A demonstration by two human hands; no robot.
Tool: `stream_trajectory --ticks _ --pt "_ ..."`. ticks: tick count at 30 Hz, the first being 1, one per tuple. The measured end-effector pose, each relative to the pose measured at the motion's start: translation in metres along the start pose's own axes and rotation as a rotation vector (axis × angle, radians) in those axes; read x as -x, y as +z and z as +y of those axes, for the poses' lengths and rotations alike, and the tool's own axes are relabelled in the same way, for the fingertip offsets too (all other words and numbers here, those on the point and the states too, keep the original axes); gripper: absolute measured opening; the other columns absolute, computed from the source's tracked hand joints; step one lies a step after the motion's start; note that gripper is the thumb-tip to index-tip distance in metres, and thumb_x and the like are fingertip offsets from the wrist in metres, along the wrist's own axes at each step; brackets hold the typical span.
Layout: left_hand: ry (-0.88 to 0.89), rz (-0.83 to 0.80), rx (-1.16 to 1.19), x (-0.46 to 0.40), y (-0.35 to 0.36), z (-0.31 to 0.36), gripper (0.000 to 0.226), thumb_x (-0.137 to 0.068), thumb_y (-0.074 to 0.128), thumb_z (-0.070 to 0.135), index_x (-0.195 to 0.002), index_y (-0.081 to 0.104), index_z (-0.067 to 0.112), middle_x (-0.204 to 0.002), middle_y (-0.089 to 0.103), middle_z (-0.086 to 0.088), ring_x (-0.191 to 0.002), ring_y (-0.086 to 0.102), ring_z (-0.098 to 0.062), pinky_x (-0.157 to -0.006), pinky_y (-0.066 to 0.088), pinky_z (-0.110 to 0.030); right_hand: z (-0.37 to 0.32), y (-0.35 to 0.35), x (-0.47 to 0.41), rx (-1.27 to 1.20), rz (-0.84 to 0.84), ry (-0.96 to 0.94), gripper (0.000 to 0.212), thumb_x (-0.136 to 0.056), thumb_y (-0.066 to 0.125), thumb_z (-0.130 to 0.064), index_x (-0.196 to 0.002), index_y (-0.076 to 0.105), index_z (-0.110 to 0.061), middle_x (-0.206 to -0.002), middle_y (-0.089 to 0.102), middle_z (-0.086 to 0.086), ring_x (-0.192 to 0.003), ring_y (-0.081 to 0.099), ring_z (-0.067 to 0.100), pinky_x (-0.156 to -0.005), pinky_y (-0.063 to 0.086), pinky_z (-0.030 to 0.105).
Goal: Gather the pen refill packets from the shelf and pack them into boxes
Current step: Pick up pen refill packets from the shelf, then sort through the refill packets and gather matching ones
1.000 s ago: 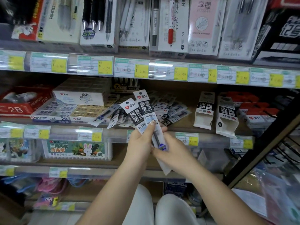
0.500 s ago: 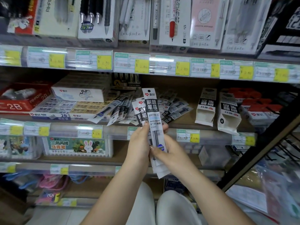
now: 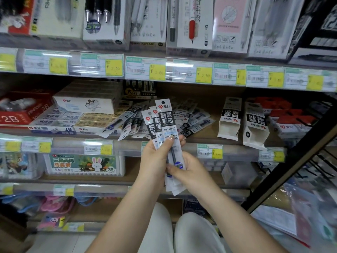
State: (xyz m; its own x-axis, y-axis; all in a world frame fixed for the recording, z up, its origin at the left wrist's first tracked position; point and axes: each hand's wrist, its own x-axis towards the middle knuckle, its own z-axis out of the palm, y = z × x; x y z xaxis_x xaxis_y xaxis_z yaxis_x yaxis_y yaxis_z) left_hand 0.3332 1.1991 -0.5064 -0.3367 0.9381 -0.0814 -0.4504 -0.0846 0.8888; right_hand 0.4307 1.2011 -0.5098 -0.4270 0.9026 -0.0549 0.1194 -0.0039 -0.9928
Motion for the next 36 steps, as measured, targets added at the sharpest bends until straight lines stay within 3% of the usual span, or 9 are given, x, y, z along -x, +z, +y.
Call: stream_trajectory --ticks 5,8,10,12,20,25,28,32,36 --pt "0.014 -0.016 0.010 -0.002 -0.002 0.001 0.019 -0.094 0.053 0.010 -0.110 0.063 0.006 -0.096 0.074 -0.009 -0.093 0.071 -0.019 -0.078 0.058 -0.031 0.001 0.003 0.001 -0.010 -0.022 0.008 0.026 -0.092 0.055 -0.009 -0.106 0.059 -0.030 -0.107 0.070 0.000 -0.099 0.066 0.014 -0.086 0.053 0.031" --pt "0.011 -0.021 0.017 -0.004 -0.002 0.002 0.022 -0.097 0.048 0.020 -0.104 0.066 0.008 -0.096 0.074 -0.012 -0.094 0.070 -0.023 -0.084 0.056 -0.036 0.000 0.003 0.003 0.002 -0.038 0.000 0.026 -0.097 0.049 -0.015 -0.104 0.058 -0.038 -0.109 0.069 -0.010 -0.102 0.063 0.006 -0.089 0.050 0.024" --pt "-0.049 -0.025 0.097 -0.005 0.000 0.004 0.036 -0.100 0.038 0.030 -0.104 0.066 0.007 -0.099 0.072 -0.017 -0.094 0.069 -0.027 -0.090 0.053 -0.041 -0.002 0.003 0.004 0.000 -0.047 0.000 0.027 -0.098 0.048 -0.016 -0.104 0.057 -0.040 -0.109 0.067 -0.016 -0.102 0.062 0.001 -0.086 0.049 0.019" --pt "-0.092 -0.027 0.152 -0.006 -0.001 0.005 0.042 -0.101 0.032 0.029 -0.107 0.065 0.004 -0.101 0.071 -0.020 -0.093 0.069 -0.028 -0.092 0.052 -0.043 -0.003 0.002 0.003 -0.003 -0.057 -0.001 0.028 -0.098 0.048 -0.016 -0.107 0.056 -0.041 -0.110 0.066 -0.017 -0.103 0.061 0.000 -0.088 0.049 0.020" --pt "0.018 -0.005 -0.009 -0.002 -0.001 0.003 0.027 -0.100 0.041 0.017 -0.103 0.066 0.009 -0.092 0.074 -0.010 -0.086 0.071 -0.020 -0.074 0.057 -0.031 -0.003 0.003 0.002 0.020 -0.029 -0.002 0.028 -0.095 0.051 -0.011 -0.112 0.056 -0.033 -0.111 0.067 -0.009 -0.104 0.062 0.006 -0.091 0.051 0.027" --pt "-0.031 0.015 -0.036 -0.003 0.000 0.001 0.014 -0.096 0.052 0.015 -0.099 0.065 0.011 -0.090 0.072 -0.009 -0.081 0.068 -0.023 -0.079 0.054 -0.041 0.000 0.001 0.002 -0.003 0.039 0.001 0.028 -0.092 0.053 -0.005 -0.102 0.060 -0.030 -0.102 0.070 -0.004 -0.096 0.066 0.012 -0.085 0.053 0.029" --pt "-0.048 -0.019 -0.130 -0.005 0.001 0.005 0.016 -0.096 0.051 0.018 -0.095 0.064 0.010 -0.082 0.071 -0.005 -0.074 0.068 -0.018 -0.073 0.054 -0.034 0.001 -0.004 0.003 -0.022 0.082 0.003 0.027 -0.093 0.053 -0.009 -0.100 0.059 -0.034 -0.098 0.070 -0.010 -0.091 0.066 0.007 -0.079 0.054 0.025" --pt "0.094 -0.018 -0.364 -0.014 -0.001 0.017 0.018 -0.098 0.046 0.018 -0.098 0.063 0.012 -0.082 0.071 0.002 -0.073 0.067 -0.009 -0.068 0.055 -0.023 -0.003 -0.017 -0.001 -0.005 0.206 -0.021 0.025 -0.093 0.052 -0.011 -0.097 0.059 -0.035 -0.095 0.068 -0.012 -0.086 0.065 0.007 -0.070 0.054 0.024" --pt "0.419 0.089 -0.741 -0.027 -0.003 0.033 0.018 -0.094 0.052 0.014 -0.110 0.060 0.015 -0.095 0.066 0.007 -0.081 0.062 -0.003 -0.070 0.050 -0.015 -0.005 -0.034 -0.007 0.008 0.330 -0.017 0.023 -0.094 0.051 -0.010 -0.107 0.059 -0.027 -0.098 0.068 -0.007 -0.085 0.064 0.011 -0.060 0.050 0.020"
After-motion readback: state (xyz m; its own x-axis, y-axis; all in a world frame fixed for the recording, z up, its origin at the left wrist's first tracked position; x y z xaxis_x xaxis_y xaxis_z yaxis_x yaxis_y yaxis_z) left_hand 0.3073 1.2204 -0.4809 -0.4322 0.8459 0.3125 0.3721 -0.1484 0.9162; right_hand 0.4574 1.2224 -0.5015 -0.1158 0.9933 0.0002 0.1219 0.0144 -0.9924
